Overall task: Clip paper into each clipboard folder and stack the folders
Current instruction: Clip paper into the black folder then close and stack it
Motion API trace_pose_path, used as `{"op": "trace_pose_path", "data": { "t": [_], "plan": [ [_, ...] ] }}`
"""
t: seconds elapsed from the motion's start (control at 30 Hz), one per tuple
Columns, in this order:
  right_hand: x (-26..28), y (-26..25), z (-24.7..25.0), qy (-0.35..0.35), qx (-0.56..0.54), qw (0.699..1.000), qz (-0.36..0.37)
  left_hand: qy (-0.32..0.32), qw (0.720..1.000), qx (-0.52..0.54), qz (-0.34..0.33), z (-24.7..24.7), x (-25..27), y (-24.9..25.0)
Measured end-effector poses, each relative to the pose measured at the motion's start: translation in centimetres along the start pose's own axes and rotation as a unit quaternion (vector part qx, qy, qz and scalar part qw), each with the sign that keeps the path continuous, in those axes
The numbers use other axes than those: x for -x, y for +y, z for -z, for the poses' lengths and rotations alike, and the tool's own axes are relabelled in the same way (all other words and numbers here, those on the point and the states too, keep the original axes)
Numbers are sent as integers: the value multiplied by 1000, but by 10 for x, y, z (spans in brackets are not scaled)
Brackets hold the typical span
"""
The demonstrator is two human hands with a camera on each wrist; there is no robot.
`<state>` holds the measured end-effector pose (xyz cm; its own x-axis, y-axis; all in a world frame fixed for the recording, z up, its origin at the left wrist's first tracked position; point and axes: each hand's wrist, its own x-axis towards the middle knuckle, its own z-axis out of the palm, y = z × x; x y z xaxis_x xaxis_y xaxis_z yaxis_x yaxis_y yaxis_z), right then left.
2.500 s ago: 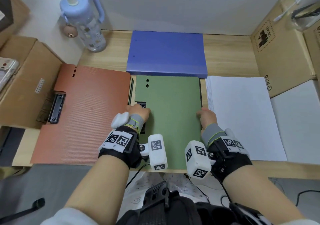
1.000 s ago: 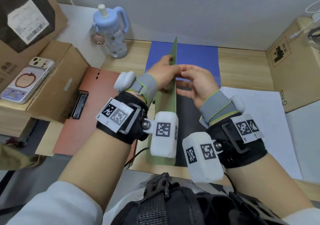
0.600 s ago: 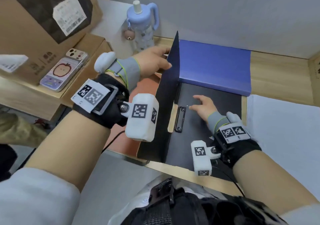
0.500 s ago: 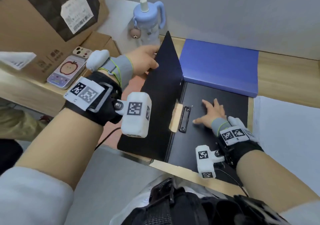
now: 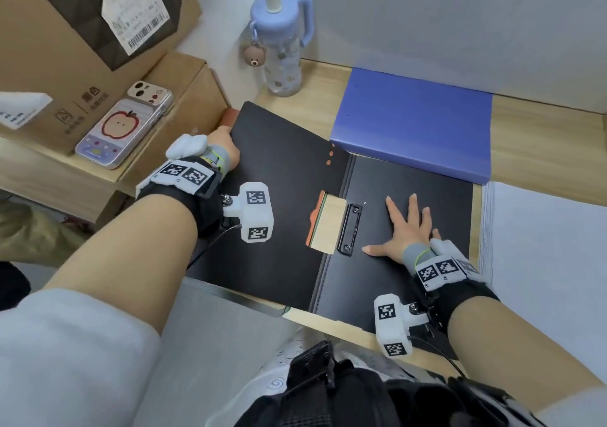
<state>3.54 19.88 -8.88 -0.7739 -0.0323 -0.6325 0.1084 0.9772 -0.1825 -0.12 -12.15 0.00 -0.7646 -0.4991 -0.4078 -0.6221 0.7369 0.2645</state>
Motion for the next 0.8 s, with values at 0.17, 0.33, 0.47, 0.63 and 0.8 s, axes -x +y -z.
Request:
{"op": "trace_pose_path", "data": {
  "t": [0.17, 0.33, 0.47, 0.63, 0.8],
  "plan": [
    [-1, 3, 0, 2, 14, 1000, 3, 0, 997, -65, 43, -18, -5, -9],
    [1, 5, 0, 4, 19, 1000, 5, 45, 995, -61, 68, -25, 6, 3],
    [3, 6, 4, -2, -27, 1000, 9, 126, 990, -59, 1, -29, 19, 26],
    [9, 13, 17, 20, -122, 992, 18, 91, 989, 3, -119, -40, 43, 86],
    [14, 27, 26, 60, -201, 978, 13, -184, 921, 337, -69, -75, 81, 135]
  ]
}}
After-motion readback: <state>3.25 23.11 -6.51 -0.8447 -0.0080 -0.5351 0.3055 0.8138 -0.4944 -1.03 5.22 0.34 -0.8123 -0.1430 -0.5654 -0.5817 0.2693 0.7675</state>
